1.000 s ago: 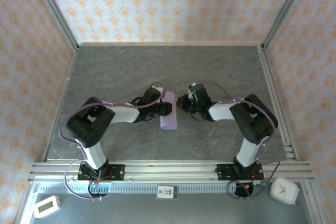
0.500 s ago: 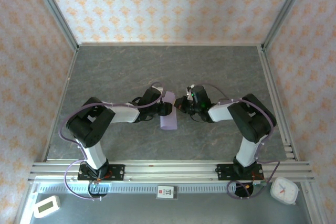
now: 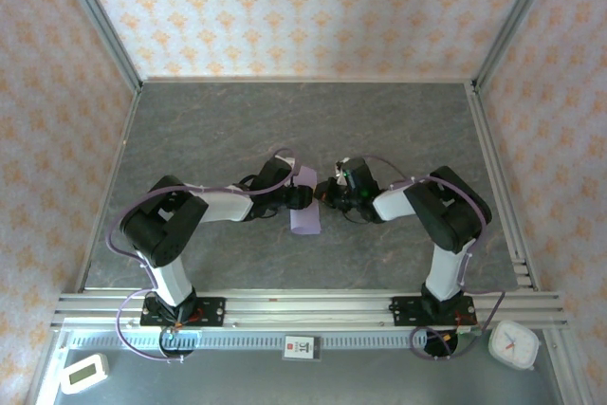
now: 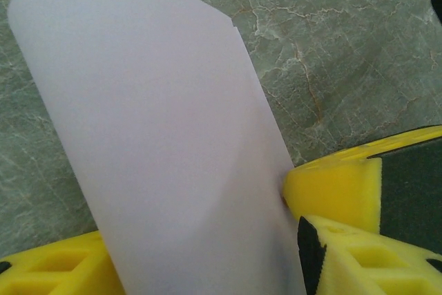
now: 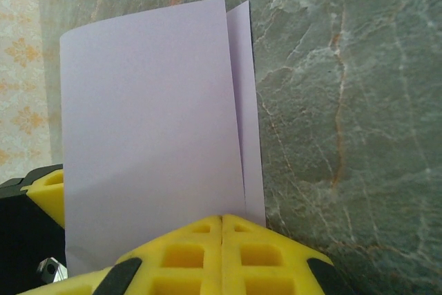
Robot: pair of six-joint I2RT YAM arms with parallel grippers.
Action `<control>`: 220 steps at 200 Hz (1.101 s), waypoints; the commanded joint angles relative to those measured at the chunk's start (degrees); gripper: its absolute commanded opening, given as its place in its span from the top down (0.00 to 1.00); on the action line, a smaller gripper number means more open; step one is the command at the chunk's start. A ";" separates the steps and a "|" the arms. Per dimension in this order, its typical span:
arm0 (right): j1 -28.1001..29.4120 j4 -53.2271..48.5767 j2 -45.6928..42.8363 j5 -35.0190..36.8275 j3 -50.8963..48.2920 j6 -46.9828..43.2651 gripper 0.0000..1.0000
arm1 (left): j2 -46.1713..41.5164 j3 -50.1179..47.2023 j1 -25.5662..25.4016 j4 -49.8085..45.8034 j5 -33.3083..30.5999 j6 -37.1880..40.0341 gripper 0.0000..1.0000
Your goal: Fold a paper plane with a square sheet of paper (pick it up from the middle)
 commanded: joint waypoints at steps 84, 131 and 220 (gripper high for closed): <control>0.54 -3.50 1.60 3.61 -0.80 0.22 1.00 | -3.91 0.80 1.48 0.46 3.79 -4.90 0.23; 0.54 -3.02 1.69 3.57 -0.89 0.31 1.00 | -8.43 -4.33 3.19 2.35 3.30 -7.05 0.23; 0.54 -2.86 1.44 3.04 -0.51 0.23 1.00 | -8.39 -8.65 3.33 5.76 3.55 -7.81 0.39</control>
